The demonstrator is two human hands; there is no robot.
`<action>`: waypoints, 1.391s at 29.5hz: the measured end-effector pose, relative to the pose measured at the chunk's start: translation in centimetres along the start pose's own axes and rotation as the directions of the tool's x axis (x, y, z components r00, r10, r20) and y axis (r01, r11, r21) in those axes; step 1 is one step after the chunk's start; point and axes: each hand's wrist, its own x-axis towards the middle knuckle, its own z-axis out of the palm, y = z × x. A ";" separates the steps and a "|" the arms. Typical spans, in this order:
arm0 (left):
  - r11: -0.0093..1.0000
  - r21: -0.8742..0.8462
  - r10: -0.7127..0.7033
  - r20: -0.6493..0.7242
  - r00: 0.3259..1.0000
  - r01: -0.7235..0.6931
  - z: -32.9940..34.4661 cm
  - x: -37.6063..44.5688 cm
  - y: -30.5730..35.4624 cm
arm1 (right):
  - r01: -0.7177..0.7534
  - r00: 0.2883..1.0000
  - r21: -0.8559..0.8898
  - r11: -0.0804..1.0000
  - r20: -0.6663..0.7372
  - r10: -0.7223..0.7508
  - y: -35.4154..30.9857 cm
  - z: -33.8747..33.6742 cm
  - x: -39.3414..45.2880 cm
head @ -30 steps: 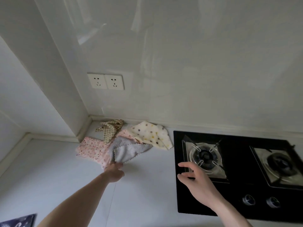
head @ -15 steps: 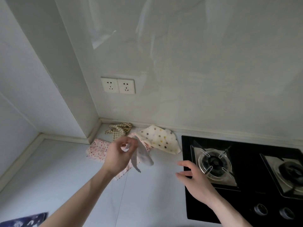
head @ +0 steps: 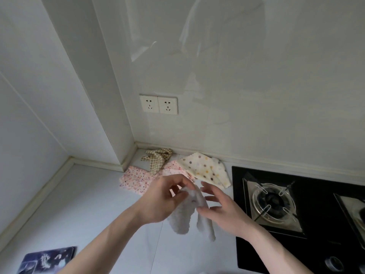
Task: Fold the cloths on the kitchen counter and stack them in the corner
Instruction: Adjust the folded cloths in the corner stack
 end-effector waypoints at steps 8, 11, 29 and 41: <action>0.997 0.081 -0.026 0.224 0.974 0.008 -0.1 0.9 0.1 | 0.025 0.997 -0.069 0.997 0.068 -0.020 -1.2 0.0 0.2; 0.992 0.128 -0.030 0.234 0.972 0.000 -0.1 0.9 -0.3 | 0.055 0.997 -0.109 0.993 0.055 -0.050 -1.5 -0.1 -0.3; 0.933 0.346 0.065 0.094 0.993 -0.094 1.8 1.2 -1.8 | 0.057 0.998 -0.184 0.981 0.038 -0.051 -0.8 -1.0 -1.7; 0.939 0.339 0.015 0.136 0.991 -0.061 2.5 1.5 -2.0 | 0.062 0.998 -0.115 0.991 0.034 -0.059 0.2 -0.4 -2.7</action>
